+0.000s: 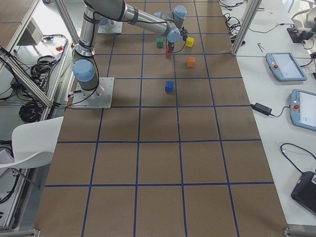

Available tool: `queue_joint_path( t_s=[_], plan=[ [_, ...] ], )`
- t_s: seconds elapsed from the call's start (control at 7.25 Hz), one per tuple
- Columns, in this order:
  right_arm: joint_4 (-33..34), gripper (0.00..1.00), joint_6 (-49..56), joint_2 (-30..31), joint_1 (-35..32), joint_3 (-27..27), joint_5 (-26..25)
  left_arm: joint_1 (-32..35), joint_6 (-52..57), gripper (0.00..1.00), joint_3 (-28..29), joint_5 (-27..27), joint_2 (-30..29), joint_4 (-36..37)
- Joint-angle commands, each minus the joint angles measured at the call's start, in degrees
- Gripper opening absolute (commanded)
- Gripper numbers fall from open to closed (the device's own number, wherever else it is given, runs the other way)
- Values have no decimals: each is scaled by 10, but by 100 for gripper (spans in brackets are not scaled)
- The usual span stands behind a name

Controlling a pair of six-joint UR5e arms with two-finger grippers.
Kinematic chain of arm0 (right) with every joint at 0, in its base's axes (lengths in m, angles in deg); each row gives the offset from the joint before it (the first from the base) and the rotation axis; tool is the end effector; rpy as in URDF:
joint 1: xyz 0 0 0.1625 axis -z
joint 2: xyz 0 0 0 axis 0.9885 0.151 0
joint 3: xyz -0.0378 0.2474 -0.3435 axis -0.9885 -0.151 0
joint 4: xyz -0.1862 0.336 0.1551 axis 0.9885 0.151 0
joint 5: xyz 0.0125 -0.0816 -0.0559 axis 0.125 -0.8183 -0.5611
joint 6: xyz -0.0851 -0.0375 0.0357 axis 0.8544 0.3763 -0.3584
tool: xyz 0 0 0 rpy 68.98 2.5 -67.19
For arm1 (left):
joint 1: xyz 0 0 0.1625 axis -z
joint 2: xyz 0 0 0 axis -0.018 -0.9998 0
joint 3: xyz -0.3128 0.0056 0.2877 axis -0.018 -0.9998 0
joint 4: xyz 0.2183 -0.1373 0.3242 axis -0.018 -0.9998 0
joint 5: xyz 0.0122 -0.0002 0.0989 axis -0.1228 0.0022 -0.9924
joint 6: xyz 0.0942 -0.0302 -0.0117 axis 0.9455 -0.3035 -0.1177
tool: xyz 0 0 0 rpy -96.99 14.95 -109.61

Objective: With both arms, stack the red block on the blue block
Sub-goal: 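Lower the right gripper onto the red cube and close on it, then lift the red cube with the right gripper and carry it over the blue cube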

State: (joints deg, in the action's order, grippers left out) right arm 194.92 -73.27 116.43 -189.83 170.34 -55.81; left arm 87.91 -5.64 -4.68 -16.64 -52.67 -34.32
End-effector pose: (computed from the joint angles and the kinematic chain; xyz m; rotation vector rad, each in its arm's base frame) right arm 0.3388 -0.5454 0.2331 -0.0163 3.0202 0.1915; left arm -0.1238 -0.5169 0.4612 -0.2821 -3.1032 -0.2361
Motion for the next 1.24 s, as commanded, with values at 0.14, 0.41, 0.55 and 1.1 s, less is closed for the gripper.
queue_joint_path(
  t_s=[0.14, 0.41, 0.55, 1.1],
  plan=[
    [-56, 0, 19, 58, 50, -11, -43, 0, 0, 100, 0, 0, 0, 0],
    [-100, 0, 64, 90, 103, -5, -52, 0, 0, 100, -1, -1, 0, -1],
    [-111, 0, 66, 96, 121, -5, -70, 0, -1, 100, -1, -1, 0, -1],
    [-141, 0, 76, 100, 196, -3, -80, 1, -5, 100, -2, -1, 0, -1]
  ],
)
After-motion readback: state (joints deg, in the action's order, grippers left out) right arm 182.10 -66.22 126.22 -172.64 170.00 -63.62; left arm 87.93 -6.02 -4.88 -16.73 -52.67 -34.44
